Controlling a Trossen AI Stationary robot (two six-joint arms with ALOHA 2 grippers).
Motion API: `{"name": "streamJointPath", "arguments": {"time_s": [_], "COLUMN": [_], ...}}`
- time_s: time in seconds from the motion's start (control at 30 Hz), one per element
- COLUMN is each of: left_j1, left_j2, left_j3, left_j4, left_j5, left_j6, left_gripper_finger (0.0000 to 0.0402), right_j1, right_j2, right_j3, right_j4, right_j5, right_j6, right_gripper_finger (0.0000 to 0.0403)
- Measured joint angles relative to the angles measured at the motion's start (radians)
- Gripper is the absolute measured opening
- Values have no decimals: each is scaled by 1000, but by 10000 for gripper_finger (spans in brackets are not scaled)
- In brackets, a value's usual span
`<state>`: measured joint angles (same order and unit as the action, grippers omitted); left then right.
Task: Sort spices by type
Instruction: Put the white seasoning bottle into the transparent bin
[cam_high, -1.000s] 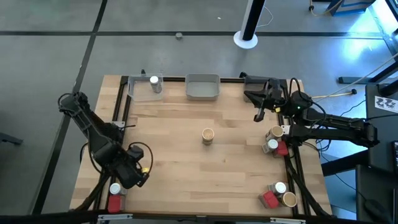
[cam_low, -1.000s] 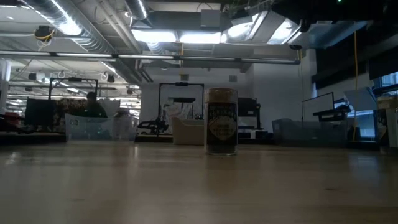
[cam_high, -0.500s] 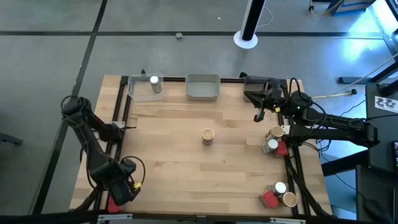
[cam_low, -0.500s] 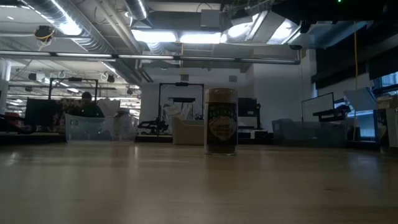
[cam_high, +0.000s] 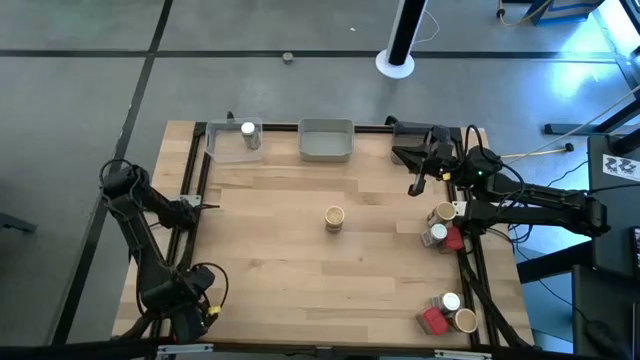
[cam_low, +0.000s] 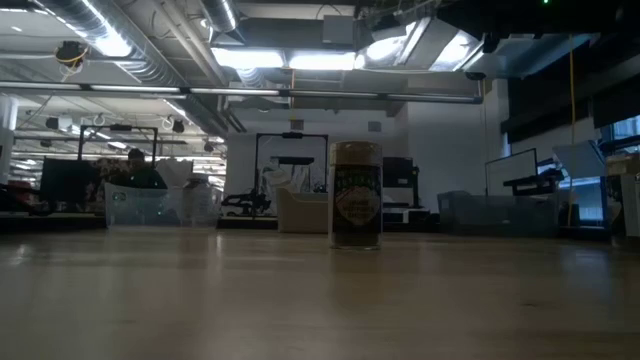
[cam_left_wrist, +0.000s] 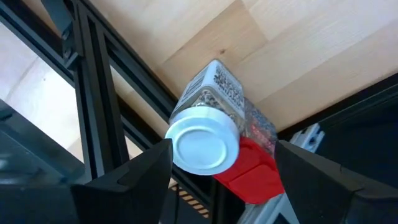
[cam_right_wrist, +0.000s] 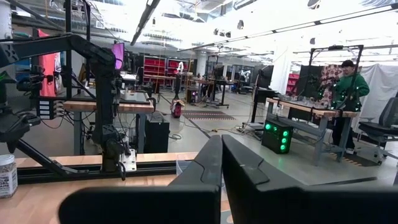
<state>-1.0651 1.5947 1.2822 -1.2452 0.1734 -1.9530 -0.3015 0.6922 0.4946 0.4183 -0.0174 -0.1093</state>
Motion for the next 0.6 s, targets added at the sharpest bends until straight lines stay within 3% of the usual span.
{"name": "streamJointPath", "arguments": {"time_s": [0.27, 0.6], "left_j1": [-52, -70], "left_j2": [33, 98], "left_j3": [0, 0], "left_j4": [2, -1], "left_j5": [-1, -11], "left_j6": [111, 378], "left_gripper_finger": [265, 265], "right_j1": [0, 0], "right_j2": [0, 0], "right_j3": [0, 0], "right_j4": [0, 0], "right_j5": [0, 0], "right_j6": [0, 0], "right_gripper_finger": [12, 12]}}
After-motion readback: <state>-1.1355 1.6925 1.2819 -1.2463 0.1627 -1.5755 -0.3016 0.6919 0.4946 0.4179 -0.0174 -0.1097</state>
